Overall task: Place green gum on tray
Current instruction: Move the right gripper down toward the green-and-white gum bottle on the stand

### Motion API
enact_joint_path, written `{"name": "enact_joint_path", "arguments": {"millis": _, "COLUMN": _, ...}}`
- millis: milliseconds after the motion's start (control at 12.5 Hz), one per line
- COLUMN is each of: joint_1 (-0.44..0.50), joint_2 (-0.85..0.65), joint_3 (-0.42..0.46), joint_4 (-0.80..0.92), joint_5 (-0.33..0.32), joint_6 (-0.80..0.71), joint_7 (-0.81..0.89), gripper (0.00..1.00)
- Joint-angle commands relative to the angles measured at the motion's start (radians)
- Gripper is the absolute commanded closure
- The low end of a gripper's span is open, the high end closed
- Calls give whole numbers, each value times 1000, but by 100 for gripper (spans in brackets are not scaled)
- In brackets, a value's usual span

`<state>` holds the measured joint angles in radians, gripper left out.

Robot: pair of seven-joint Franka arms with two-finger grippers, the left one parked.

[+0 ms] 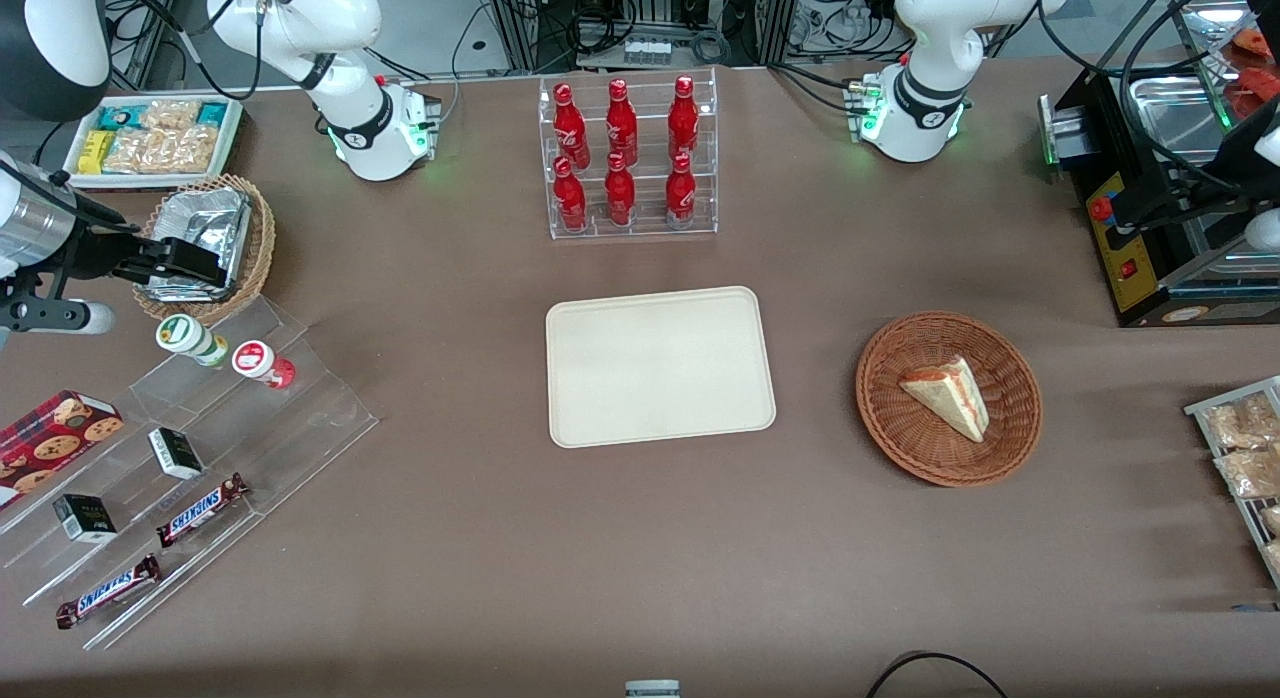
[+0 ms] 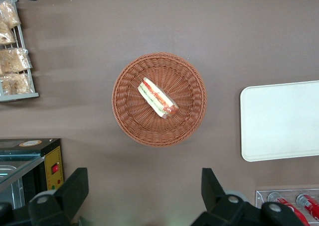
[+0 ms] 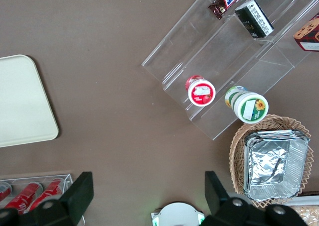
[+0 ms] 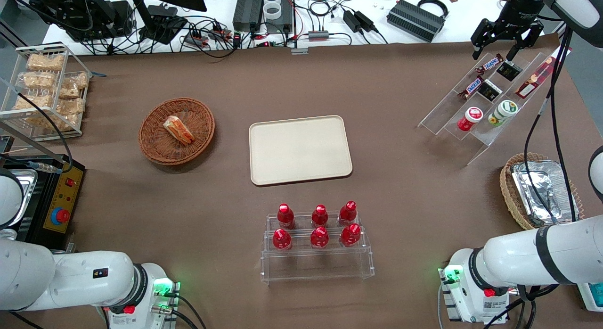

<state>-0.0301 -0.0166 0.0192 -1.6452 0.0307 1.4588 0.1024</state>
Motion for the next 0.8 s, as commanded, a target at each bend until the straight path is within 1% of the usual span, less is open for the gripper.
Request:
{"name": "enact_joint_path", "arguments": {"millis": 0, "joint_1": 4, "joint_2": -2, "joint_3": -8, "joint_4": 16, "joint_5": 17, "joint_6": -6, "joint_7": 16, "gripper": 1}}
{"name": "enact_joint_path", "arguments": {"millis": 400, "joint_1": -1, "joint_2": 4, "joint_3": -8, "joint_4": 5, "joint_5": 20, "joint_6": 1, "joint_7": 8, "gripper": 1}}
{"name": "enact_joint_path", "arguments": {"millis": 480, "joint_1": -5, "joint_2": 9, "joint_3": -11, "joint_4": -2, "joint_5": 11, "joint_6": 17, "joint_7": -18, "gripper": 1}}
{"name": "enact_joint_path", "arguments": {"millis": 720, "joint_1": -19, "joint_2": 0, "joint_3": -85, "joint_4": -100, "joint_5": 8, "joint_6": 142, "joint_7": -246, "gripper": 0}}
